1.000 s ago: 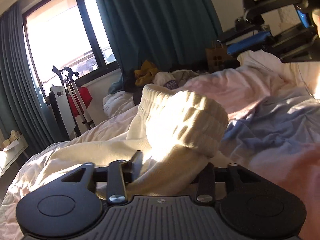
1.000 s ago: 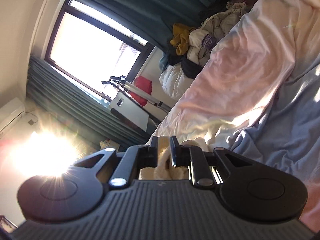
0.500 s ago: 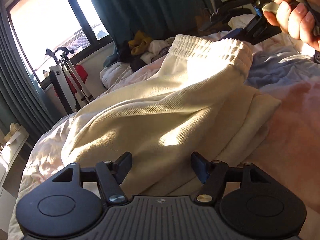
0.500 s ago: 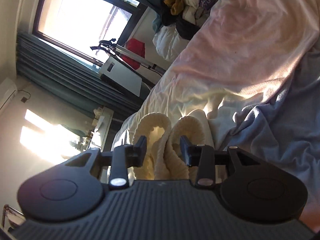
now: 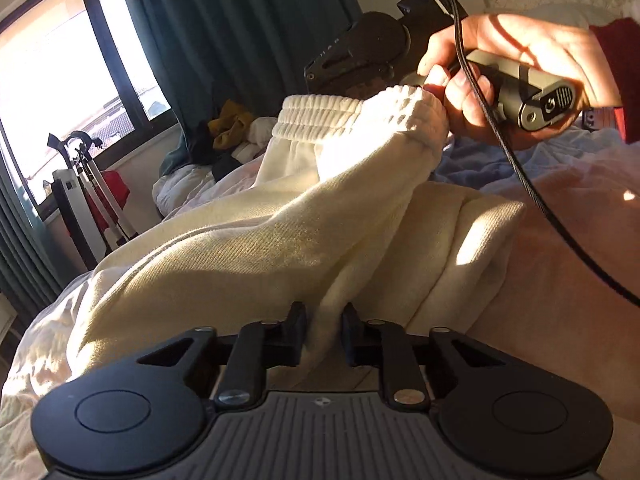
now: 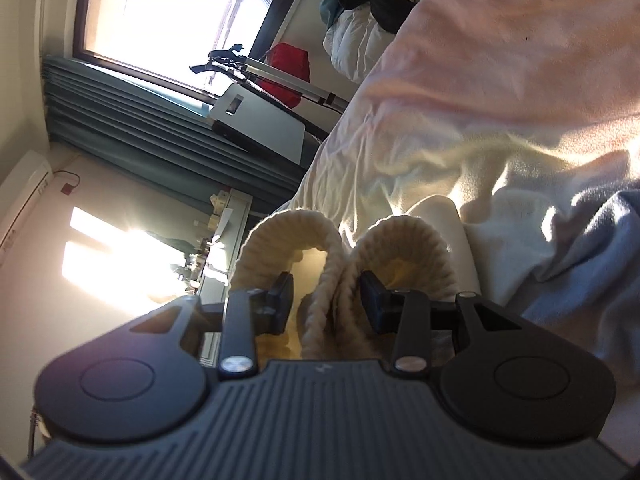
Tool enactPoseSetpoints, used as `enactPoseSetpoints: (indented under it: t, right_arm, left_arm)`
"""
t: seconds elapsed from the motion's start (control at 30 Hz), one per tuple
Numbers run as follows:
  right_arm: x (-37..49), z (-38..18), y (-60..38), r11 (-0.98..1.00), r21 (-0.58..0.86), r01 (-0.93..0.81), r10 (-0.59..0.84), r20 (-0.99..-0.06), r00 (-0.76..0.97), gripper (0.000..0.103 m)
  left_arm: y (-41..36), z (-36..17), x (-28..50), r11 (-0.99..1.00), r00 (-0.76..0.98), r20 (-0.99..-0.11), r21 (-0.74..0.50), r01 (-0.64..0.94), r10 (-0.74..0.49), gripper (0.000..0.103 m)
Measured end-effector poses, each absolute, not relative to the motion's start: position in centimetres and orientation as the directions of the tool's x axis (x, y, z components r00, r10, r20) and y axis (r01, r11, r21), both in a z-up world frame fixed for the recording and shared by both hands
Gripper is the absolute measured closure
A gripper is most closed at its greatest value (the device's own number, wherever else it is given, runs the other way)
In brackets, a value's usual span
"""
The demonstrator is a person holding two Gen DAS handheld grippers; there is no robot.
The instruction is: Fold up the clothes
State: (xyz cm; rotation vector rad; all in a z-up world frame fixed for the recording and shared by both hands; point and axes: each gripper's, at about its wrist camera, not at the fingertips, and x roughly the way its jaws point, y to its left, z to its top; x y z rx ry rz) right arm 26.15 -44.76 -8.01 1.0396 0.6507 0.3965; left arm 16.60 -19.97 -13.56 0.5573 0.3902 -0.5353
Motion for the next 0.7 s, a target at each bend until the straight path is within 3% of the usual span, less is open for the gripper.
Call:
enactPoseSetpoints:
  t: [0.03,0.1,0.27,0.37,0.57,0.7]
  right_arm:
    - [26.2,-8.1,-44.7,0.471,0.882,0.002,0.577,-0.310,0.756,0.067]
    - [26.1,-7.9,-44.9,0.475,0.880,0.002,0.555,-0.302,0.775,0.076]
    - [25.3,-6.2,-45.9,0.443,0.896,-0.038,0.530,-0.228,0.817,0.080]
    - [24.4,-4.9,-47.2,0.417,0.906,-0.068,0.512,-0.173,0.841,0.084]
    - [25.1,-8.8,-47.7,0.483,0.872,0.082,0.468,-0.336,0.817,0.084]
    - [25.1,-11.9,-48.4,0.417,0.899,0.131,0.463,-0.335,0.821,0.084]
  left_arm:
    - [-19.8,-13.5,16.5,0.716,0.797,-0.471,0.397,0.574,-0.379,0.100]
    - [-19.5,-13.2,16.0,0.701,0.804,-0.444,0.419,0.577,-0.396,0.100]
    - [-18.1,-11.4,13.7,0.699,0.800,-0.391,0.400,0.593,-0.455,0.101]
    - [-17.3,-10.8,12.5,0.694,0.779,-0.404,0.368,0.619,-0.480,0.101]
    - [-17.0,-12.1,14.4,0.685,0.711,-0.513,0.286,0.670,-0.481,0.101]
    - [-16.8,-12.6,15.1,0.700,0.695,-0.536,0.246,0.671,-0.478,0.100]
